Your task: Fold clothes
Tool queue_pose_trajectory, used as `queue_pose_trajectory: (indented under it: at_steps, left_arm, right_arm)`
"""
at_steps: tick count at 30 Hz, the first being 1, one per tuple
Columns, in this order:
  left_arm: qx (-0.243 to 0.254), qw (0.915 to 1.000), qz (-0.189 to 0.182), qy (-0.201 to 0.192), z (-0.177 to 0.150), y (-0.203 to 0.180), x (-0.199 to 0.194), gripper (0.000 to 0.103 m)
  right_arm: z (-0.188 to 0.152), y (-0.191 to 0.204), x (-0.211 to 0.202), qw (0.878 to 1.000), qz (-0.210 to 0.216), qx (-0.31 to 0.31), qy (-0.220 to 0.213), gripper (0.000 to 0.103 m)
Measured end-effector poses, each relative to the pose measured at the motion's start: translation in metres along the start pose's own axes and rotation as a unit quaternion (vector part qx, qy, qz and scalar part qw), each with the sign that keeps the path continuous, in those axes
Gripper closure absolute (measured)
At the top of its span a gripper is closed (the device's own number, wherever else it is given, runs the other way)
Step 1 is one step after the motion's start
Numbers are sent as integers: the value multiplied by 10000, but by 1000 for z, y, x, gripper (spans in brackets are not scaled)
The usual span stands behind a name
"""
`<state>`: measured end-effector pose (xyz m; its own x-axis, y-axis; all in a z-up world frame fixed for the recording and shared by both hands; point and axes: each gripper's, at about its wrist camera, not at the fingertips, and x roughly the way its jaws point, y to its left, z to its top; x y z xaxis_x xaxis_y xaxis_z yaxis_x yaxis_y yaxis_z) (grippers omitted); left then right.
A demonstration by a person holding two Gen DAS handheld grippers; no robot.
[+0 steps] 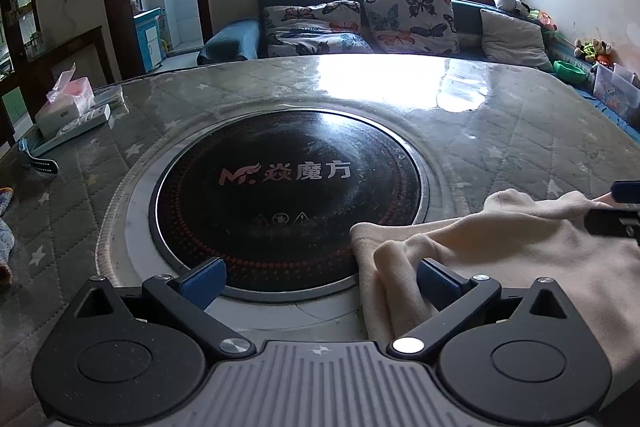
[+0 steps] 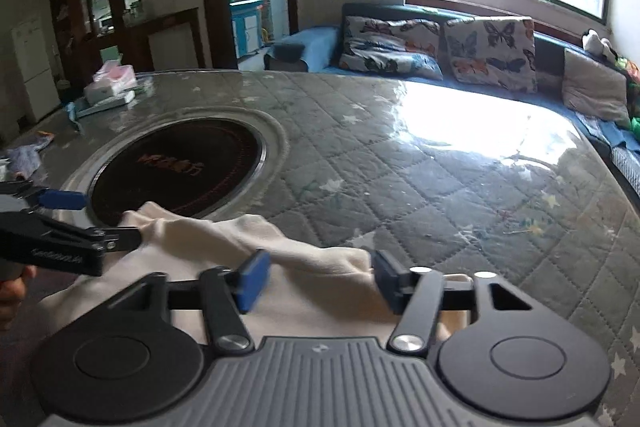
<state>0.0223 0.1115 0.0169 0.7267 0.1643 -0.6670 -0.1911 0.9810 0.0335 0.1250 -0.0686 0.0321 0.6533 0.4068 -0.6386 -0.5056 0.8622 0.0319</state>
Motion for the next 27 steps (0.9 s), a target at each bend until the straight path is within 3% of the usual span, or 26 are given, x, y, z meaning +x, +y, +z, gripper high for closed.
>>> queue_pose_trajectory:
  at_steps: [15, 22, 27]
  left_arm:
    - [-99, 9999, -5, -20, -11, 6, -27, 0]
    - [-30, 10000, -46, 1, -21, 2, -39, 0]
    - [-192, 9998, -61, 38, -24, 8, -41, 0]
  right_arm:
    - [-26, 66, -47, 9952, 327, -917, -133, 14]
    - [-38, 86, -53, 9932, 393, -1092, -85, 11]
    - [-44, 109, -57, 9863, 497, -1570, -47, 11]
